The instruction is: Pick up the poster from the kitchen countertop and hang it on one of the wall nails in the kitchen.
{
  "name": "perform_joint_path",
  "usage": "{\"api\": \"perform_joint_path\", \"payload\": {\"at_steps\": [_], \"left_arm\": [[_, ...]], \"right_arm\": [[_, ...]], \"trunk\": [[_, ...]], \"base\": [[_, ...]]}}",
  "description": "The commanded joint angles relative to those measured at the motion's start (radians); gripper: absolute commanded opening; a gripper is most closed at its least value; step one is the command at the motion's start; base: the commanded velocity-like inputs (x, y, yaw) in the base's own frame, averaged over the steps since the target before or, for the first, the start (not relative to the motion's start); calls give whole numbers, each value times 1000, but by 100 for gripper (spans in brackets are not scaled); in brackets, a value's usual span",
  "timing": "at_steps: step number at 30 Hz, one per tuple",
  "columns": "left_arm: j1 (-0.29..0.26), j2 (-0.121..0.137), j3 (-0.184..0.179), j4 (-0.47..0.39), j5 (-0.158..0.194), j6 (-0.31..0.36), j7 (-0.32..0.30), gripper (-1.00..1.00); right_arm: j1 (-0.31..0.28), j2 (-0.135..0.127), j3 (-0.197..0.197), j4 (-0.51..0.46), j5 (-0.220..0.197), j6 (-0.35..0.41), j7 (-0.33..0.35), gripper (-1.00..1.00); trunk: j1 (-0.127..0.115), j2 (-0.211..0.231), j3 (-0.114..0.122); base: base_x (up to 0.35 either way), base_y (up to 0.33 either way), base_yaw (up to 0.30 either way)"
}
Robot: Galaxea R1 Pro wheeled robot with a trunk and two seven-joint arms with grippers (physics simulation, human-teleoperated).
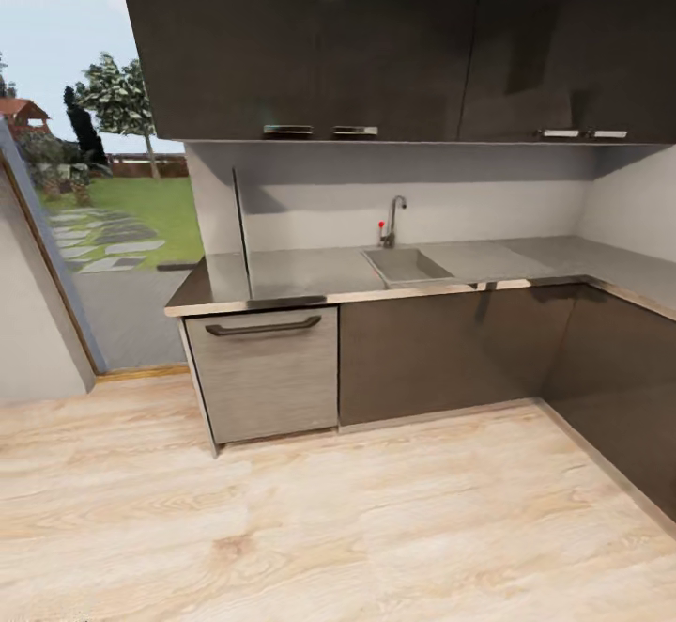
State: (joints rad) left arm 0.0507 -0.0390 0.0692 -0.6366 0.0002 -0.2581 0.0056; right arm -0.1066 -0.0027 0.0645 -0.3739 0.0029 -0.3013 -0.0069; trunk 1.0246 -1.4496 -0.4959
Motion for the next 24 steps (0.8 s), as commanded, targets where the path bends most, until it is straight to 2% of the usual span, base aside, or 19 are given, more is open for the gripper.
{"api": "perform_joint_path", "payload": {"at_steps": [1,9,14,19,22,23,24], "left_arm": [[1,-1,3,-2,0,-1,1,100],[1,-1,4,-2,0,-1,1,100],[0,-1,3,-12,0,-2,-1,100],[0,-3,-3,-129,2,3,-1,100],[0,-7,-3,-278,3,11,-3,100],[0,-21,-3,-451,3,76,-5,100],[0,-28,-4,-502,3,117,-5,100]], "right_arm": [[-1,0,3,1,0,-3,-1,100],[-1,0,3,1,0,-3,-1,100],[-1,-3,2,0,-1,-4,2,100],[-1,-12,-3,-5,-5,-7,2,100],[-1,-25,-7,-10,-9,-9,1,100],[-1,-42,-8,-29,-12,-10,1,100],[-1,-45,-9,-38,-12,-10,1,100]], "trunk": [[0,0,-1],[0,0,-1],[0,0,-1],[0,0,-1],[0,0,-1],[0,0,-1],[0,0,-1]], "base": [[235,-222,294],[199,-184,294],[47,-43,152],[7,-6,22],[2,-2,6],[1,0,2],[0,0,1]]}}
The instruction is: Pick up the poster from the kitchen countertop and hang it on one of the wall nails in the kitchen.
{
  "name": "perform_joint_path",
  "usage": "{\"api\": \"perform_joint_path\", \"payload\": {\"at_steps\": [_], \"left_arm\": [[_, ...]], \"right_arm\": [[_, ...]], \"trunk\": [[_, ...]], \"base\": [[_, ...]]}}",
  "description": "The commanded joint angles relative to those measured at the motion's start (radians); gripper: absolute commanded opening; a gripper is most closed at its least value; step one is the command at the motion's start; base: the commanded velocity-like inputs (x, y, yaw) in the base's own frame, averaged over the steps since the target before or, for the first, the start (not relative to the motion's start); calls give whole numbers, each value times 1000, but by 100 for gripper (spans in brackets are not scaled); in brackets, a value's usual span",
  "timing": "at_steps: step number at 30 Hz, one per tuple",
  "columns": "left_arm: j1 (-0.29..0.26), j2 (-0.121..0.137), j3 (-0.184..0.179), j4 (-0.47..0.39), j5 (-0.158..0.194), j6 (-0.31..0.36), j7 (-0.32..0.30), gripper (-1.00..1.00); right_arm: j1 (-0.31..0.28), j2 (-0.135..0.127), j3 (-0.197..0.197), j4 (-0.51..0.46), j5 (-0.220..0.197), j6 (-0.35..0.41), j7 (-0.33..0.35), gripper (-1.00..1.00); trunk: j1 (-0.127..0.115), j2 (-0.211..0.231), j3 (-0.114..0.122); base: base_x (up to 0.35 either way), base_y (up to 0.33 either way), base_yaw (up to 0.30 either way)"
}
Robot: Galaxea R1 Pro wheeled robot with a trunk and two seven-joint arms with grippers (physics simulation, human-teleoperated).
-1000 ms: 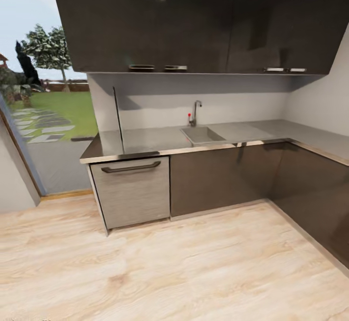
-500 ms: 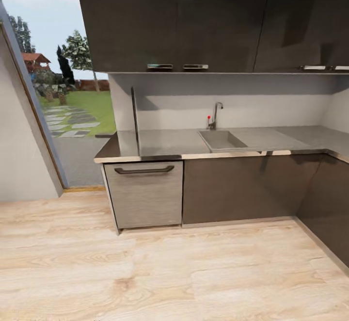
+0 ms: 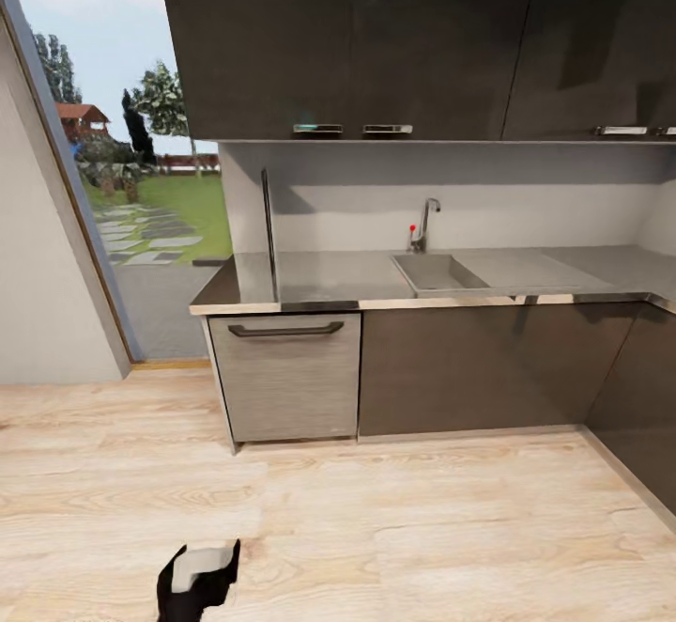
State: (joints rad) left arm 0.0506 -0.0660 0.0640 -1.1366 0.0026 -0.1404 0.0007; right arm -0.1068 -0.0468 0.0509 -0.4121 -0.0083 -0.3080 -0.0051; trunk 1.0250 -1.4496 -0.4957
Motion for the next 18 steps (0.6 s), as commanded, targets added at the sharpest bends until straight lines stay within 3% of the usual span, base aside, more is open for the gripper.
{"api": "perform_joint_path", "payload": {"at_steps": [1,3,4,5,6,8,9,11,12,13,16,17,18], "left_arm": [[0,-7,0,-50,0,43,0,100],[0,-24,-7,-215,0,196,1,100],[0,-66,-12,-368,0,297,17,100],[-13,-77,-12,-386,0,308,54,100],[-138,-103,-16,-407,1,345,174,100],[-213,-109,-17,-410,2,408,200,100],[-297,-109,-17,-409,2,487,214,100],[-357,-109,-18,-405,1,527,220,100],[-419,-109,-18,-392,0,555,224,100],[-479,-109,-18,-364,0,572,226,100],[-567,-109,-18,-295,-1,588,229,100],[-665,-109,-18,-183,-1,594,230,100],[-694,-109,-18,-145,0,595,230,100]], "right_arm": [[-1,-3,4,-8,-1,-3,0,100],[1,-13,-5,-41,-2,-14,-1,100],[6,-30,-47,-117,-2,-117,-2,100],[20,-31,-58,-156,-1,-138,-3,100],[122,-30,-76,-345,-1,-166,-17,100],[172,-29,-81,-434,-1,-170,-48,100],[201,-29,-84,-484,-1,-171,-81,100],[212,-29,-85,-503,0,-171,-94,100],[220,-29,-85,-515,0,-172,-103,100],[226,-29,-86,-523,1,-172,-108,100],[233,-30,-87,-531,2,-173,-113,100],[238,-32,-87,-536,3,-174,-115,100],[239,-32,-87,-537,3,-174,-115,100]], "trunk": [[0,0,-1],[0,0,-1],[0,0,-1],[0,0,-1],[0,0,-1],[0,0,-1],[0,0,-1],[0,0,-1],[0,0,-1],[0,0,-1],[0,0,-1],[0,0,-1],[0,0,-1]], "base": [[0,0,1],[0,0,0],[0,0,0],[0,0,0],[0,0,0],[0,0,0],[0,0,0],[0,0,0],[0,0,0],[0,0,0],[0,0,0],[0,0,0],[0,0,0]]}}
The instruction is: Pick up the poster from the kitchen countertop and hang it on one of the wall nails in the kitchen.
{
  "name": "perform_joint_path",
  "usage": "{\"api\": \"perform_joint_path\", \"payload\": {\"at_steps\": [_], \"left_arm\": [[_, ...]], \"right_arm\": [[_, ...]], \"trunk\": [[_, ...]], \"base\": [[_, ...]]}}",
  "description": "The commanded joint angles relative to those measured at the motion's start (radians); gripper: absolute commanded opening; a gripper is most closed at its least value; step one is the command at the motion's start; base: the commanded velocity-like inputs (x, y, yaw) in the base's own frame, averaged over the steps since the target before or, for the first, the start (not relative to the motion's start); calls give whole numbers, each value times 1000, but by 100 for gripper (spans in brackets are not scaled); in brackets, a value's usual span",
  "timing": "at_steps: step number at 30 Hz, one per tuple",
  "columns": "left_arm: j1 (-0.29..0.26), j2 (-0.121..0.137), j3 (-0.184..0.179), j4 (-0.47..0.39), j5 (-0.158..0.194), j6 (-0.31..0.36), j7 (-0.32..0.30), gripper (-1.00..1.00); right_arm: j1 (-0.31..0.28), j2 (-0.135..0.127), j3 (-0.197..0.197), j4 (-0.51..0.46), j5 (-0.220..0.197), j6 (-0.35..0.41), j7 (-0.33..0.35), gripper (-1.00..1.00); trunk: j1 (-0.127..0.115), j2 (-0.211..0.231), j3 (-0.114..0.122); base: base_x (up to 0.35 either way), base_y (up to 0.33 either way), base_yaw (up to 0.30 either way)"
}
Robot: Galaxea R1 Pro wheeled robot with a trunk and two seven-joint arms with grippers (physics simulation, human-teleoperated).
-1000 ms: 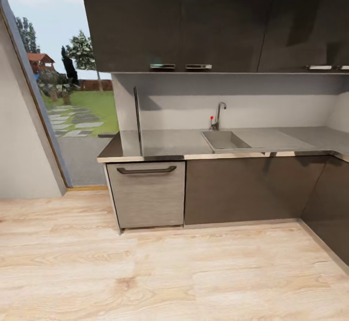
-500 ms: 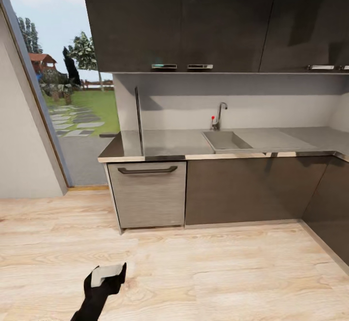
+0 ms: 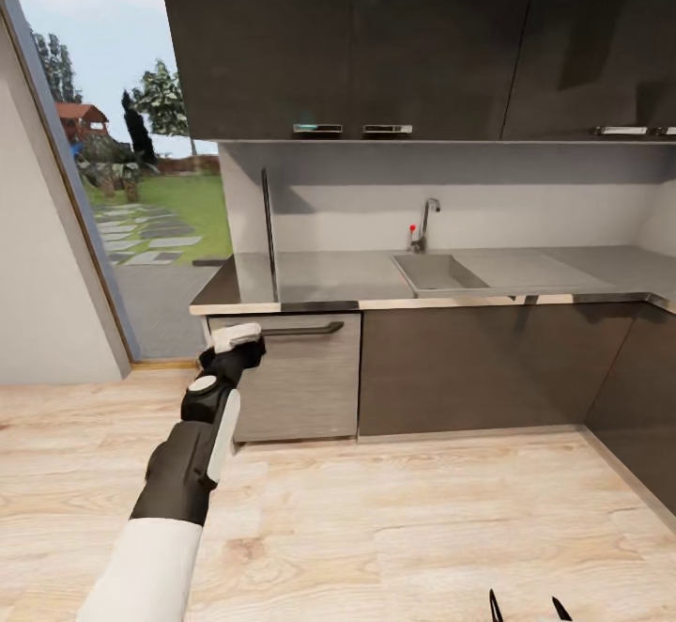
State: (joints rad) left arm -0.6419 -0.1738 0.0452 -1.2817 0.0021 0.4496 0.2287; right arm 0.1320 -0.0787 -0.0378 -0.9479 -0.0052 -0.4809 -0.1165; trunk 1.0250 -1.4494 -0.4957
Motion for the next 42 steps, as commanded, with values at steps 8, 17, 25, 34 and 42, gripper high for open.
{"api": "perform_joint_path", "payload": {"at_steps": [8,17,25,34,42], "left_arm": [[-259,-1,1,411,1,-115,3,100],[-278,-1,4,430,1,-141,3,100],[-280,-1,4,428,1,-143,3,100],[-280,-1,4,426,1,-144,3,100],[-280,-1,4,422,1,-144,3,100]], "right_arm": [[118,-2,-5,-95,0,-75,-6,100],[141,-3,-7,-103,3,-88,-9,100],[142,-3,-7,-102,4,-88,-11,100],[143,-2,-7,-75,4,-87,-10,100],[143,-1,-7,-62,4,-87,-9,100]], "trunk": [[0,-1,-1],[0,-1,-1],[0,-1,-1],[0,-1,-1],[0,-1,-1]], "base": [[0,0,0],[9,0,0],[251,0,0],[327,0,0],[334,0,0]]}}
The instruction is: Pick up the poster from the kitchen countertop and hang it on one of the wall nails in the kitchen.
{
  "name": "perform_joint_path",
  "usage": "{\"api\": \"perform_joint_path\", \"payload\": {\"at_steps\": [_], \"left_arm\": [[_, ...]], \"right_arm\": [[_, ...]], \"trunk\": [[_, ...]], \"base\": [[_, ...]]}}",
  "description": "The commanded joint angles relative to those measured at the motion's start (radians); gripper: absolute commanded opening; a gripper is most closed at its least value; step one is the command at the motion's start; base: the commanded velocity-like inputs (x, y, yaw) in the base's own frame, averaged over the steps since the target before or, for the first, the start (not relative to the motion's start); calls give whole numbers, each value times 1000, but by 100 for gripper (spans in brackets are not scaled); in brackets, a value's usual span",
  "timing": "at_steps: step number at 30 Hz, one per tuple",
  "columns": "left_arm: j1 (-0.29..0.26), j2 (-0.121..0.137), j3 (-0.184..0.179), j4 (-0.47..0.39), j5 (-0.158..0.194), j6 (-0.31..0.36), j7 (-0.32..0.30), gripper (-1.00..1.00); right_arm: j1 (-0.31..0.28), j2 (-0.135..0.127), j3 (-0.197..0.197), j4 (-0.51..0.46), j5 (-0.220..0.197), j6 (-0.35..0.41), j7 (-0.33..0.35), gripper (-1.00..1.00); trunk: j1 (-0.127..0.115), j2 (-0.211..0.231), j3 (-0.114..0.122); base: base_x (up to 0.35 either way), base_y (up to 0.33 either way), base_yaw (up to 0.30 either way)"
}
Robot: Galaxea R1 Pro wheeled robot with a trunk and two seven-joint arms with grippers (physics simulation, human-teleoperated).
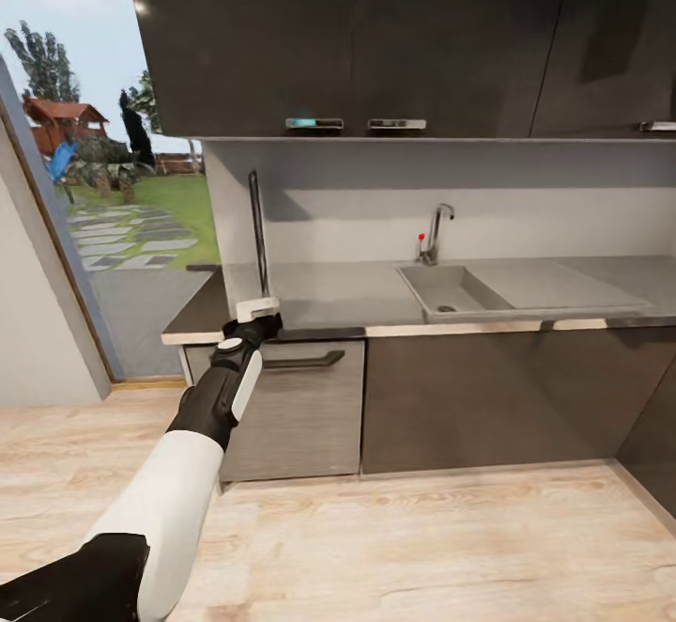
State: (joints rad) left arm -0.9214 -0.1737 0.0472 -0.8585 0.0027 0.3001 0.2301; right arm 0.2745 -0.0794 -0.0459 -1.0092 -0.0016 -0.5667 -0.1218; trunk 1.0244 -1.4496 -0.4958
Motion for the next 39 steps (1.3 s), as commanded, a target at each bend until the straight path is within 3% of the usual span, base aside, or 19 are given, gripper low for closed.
{"api": "perform_joint_path", "payload": {"at_steps": [1,25,39], "left_arm": [[0,-1,2,-5,0,6,1,100],[0,-1,-1,-139,-7,19,3,100],[0,-1,1,-145,-9,19,3,100]], "right_arm": [[0,0,1,0,0,-1,-4,100],[0,0,1,16,5,-1,-3,100],[0,0,1,20,6,-1,-2,100]], "trunk": [[1,0,-1],[1,0,-1],[1,0,-1]], "base": [[334,0,0],[195,0,0],[153,0,0]]}}
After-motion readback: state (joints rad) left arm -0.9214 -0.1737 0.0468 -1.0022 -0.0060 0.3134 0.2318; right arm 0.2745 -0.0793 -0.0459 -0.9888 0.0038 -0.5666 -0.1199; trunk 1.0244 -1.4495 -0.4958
